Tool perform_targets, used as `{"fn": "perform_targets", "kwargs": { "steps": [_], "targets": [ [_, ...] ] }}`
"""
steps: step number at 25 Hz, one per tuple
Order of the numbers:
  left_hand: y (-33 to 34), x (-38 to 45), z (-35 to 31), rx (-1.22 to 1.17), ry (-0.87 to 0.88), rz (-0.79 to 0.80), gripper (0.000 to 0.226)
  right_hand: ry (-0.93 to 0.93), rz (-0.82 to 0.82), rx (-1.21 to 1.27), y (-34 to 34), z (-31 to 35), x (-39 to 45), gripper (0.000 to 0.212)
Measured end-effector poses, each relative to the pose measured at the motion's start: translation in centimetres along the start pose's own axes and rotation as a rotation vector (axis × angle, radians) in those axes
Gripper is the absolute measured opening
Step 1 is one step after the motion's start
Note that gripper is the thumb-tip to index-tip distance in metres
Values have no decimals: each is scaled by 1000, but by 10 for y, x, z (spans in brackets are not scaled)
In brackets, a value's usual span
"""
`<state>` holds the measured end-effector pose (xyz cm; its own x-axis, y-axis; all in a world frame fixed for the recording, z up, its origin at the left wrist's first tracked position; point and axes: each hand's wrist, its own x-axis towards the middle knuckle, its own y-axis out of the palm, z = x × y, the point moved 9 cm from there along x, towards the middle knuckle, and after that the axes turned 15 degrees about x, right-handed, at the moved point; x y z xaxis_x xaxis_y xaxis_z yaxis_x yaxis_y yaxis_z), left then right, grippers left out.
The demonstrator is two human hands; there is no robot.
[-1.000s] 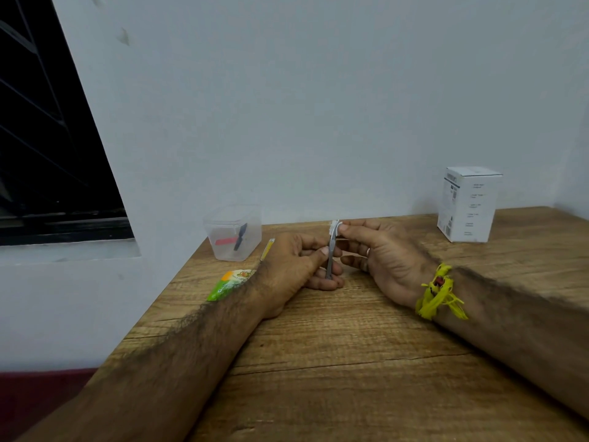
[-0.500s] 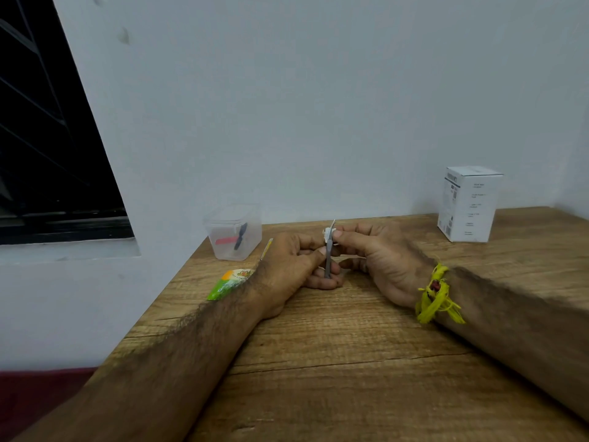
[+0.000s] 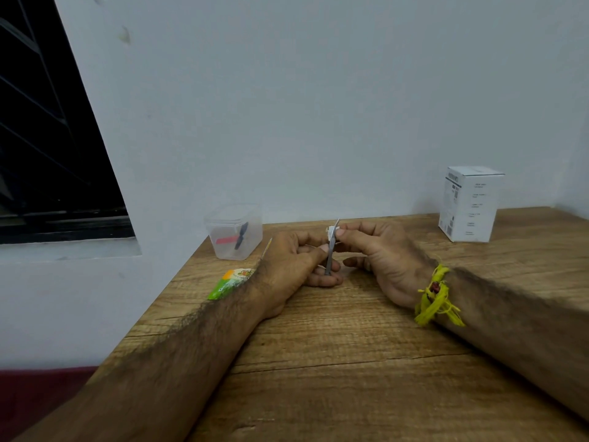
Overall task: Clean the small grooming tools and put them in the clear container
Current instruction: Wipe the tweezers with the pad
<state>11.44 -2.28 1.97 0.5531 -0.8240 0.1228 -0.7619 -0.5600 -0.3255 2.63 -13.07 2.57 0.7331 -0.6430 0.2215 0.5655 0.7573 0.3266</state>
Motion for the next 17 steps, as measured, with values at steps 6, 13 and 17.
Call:
{"fn": "perform_targets", "kwargs": {
  "steps": [6, 13, 17],
  "targets": [
    [2, 0, -1, 6, 18, 10, 16, 22, -34, 27, -5, 0, 2, 10],
    [1, -1, -1, -1, 2, -5, 16, 5, -54, 52, -7, 0, 3, 16],
    [-1, 0, 0, -9, 6, -16, 16, 31, 69, -21, 5, -1, -1, 11]
  ]
}}
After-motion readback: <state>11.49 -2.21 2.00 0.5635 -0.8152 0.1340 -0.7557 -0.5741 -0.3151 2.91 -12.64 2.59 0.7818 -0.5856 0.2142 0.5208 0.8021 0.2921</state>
